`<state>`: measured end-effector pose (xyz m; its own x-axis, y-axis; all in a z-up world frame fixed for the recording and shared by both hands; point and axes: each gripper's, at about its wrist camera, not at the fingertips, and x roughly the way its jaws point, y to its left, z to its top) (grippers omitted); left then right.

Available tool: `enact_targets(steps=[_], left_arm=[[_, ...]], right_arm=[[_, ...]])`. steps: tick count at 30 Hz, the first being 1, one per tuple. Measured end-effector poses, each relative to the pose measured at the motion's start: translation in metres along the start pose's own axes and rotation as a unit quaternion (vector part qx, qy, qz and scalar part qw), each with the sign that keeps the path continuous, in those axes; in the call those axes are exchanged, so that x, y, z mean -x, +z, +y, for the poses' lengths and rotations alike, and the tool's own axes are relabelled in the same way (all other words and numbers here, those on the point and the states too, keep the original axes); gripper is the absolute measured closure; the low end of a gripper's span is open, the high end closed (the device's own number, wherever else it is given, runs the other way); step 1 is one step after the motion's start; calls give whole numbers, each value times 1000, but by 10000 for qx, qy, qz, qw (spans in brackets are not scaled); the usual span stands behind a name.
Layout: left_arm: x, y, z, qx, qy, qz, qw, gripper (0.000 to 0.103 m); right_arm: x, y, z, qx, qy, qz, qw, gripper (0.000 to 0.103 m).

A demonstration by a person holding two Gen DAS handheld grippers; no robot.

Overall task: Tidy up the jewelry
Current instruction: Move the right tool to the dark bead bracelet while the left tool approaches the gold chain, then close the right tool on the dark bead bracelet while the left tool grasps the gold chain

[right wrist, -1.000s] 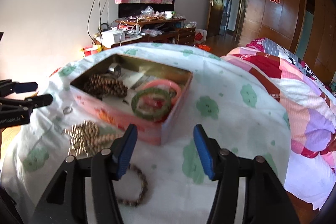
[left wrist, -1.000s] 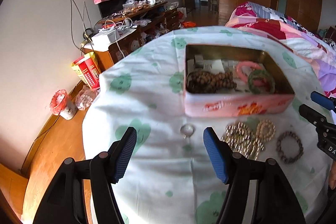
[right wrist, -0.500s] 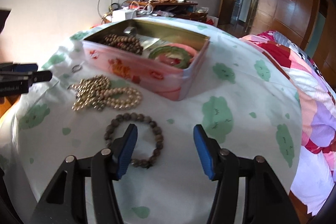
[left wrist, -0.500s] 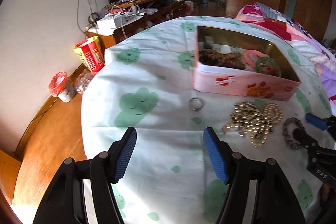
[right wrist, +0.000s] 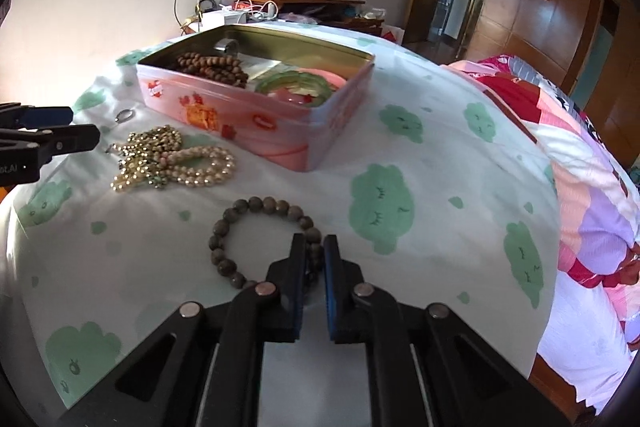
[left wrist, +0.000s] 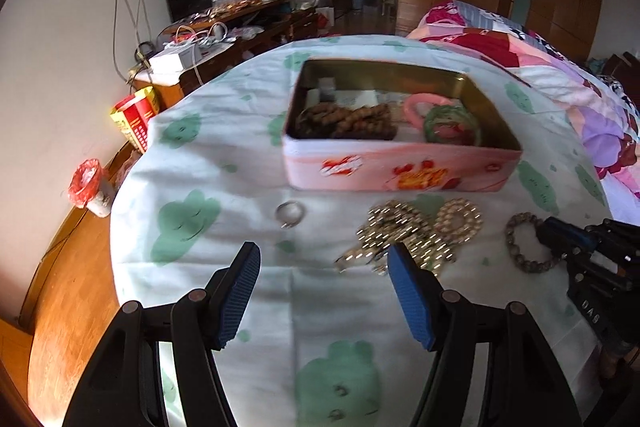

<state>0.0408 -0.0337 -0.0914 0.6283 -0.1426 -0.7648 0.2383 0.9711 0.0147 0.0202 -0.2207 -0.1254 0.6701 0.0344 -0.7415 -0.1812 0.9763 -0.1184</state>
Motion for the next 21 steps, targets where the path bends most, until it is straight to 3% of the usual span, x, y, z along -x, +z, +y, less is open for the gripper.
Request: enact_targets(steps=[8, 13, 15, 18, 21], left_arm=[[-21, 8, -25, -346, -71, 71, 9993, 36], [-38, 7, -17, -180, -192, 180, 9995, 38], [-38, 7, -14, -116, -431, 186, 9988, 56], [-35, 7, -15, -227, -386, 191, 9988, 91], [-35, 3, -11, -161, -528, 248, 9982, 94]], right_arm=[[-1, -1, 5, 129, -136, -112, 9998, 93], [-1, -3, 5, 138, -156, -178, 9996, 93], [0, -4, 5, 135, -162, -208, 9996, 93], [-1, -4, 6, 157, -197, -244, 9994, 93], [0, -4, 6, 153, -198, -256, 9994, 93]])
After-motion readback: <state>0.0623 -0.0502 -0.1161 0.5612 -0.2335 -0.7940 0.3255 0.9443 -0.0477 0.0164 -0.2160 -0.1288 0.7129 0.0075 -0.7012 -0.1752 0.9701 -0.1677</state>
